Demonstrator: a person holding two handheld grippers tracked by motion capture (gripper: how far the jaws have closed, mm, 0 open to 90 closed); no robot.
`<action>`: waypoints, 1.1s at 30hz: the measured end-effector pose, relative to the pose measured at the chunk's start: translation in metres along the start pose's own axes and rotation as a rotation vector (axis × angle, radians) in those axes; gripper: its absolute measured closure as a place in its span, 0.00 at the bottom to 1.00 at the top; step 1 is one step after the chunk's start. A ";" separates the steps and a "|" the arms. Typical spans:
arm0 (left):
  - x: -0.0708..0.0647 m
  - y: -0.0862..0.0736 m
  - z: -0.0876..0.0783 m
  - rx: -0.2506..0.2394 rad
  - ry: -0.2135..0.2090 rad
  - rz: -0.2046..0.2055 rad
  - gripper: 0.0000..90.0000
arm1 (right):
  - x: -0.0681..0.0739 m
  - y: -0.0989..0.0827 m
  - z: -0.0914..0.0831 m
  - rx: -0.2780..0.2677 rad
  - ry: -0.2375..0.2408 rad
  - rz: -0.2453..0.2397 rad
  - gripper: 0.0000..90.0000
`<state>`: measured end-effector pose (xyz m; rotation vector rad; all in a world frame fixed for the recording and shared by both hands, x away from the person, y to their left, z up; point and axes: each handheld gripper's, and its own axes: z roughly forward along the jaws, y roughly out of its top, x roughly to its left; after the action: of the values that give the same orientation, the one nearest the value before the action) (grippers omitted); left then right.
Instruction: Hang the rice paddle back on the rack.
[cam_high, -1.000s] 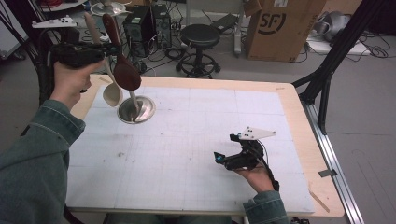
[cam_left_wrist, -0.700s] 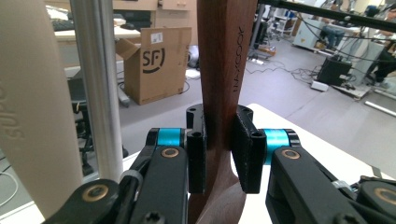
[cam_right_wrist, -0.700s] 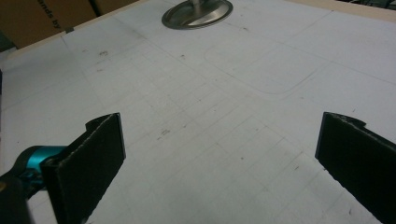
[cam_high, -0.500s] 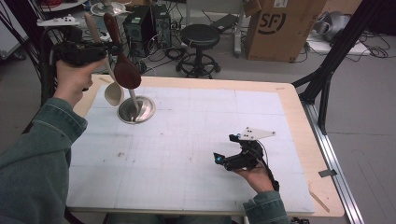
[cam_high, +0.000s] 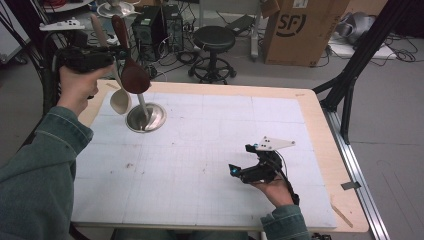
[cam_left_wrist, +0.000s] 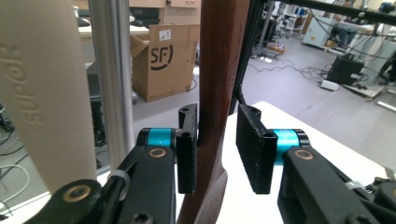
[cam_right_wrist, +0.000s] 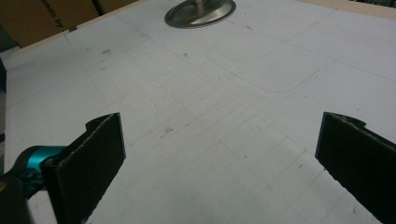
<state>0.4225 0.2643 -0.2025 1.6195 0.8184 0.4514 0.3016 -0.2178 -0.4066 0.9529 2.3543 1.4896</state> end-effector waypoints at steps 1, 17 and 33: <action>0.000 0.000 -0.001 -0.003 -0.001 -0.002 0.76 | 0.000 0.000 0.000 0.000 0.001 0.000 0.00; -0.003 -0.012 -0.024 0.006 -0.007 0.029 0.71 | 0.000 -0.002 -0.002 -0.002 0.011 0.005 0.00; -0.017 -0.045 -0.039 0.053 -0.021 0.028 0.61 | -0.002 -0.003 -0.008 -0.013 -0.001 0.000 0.00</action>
<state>0.3723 0.2807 -0.2350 1.6837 0.7984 0.4346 0.2978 -0.2253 -0.4057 0.9502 2.3406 1.5027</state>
